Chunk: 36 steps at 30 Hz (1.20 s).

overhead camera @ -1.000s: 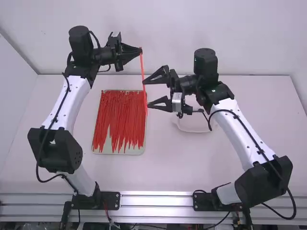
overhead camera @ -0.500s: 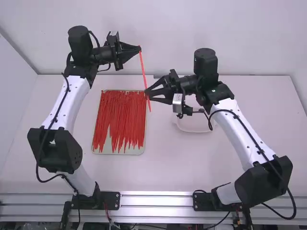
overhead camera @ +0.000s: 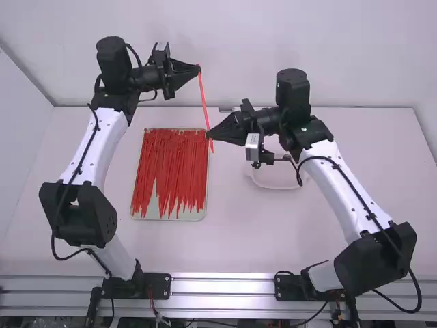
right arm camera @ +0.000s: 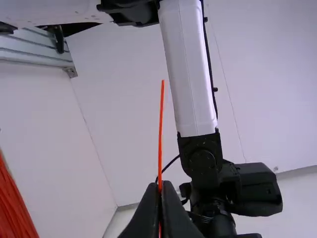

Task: Fasten the cable tie

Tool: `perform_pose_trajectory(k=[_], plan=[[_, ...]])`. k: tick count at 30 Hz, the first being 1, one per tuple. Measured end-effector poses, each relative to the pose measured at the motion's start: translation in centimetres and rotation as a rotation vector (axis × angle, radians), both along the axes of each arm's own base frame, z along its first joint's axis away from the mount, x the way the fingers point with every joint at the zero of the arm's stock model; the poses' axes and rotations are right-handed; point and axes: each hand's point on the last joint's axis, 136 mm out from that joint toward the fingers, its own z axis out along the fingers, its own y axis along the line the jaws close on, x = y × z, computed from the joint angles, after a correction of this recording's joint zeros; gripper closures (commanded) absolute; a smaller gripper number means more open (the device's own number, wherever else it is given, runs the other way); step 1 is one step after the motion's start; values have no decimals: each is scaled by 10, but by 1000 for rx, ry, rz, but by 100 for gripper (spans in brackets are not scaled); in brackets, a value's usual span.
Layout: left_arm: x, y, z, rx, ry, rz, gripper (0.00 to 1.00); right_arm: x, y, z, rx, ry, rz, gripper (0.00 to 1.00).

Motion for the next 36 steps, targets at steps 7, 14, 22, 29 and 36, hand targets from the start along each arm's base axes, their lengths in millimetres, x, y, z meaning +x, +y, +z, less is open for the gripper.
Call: perform_pose_trajectory(k=[7, 14, 22, 29, 36], plan=[[-2, -1, -6, 22, -16, -10, 98, 0, 0, 0, -19, 66, 1, 100], [-6, -2, -6, 64, -147, -42, 98, -1, 0, 1, -82, 276, -1, 100], [-11, -2, -24, 166, -330, -69, 98, 7, 2, 5, -179, 629, -49, 100], [-17, -4, -23, 200, -489, -108, 98, 15, 5, 14, -200, 781, -86, 100], [-24, -6, -22, 244, -719, -150, 98, 2, 2, 17, -242, 846, -9, 100]])
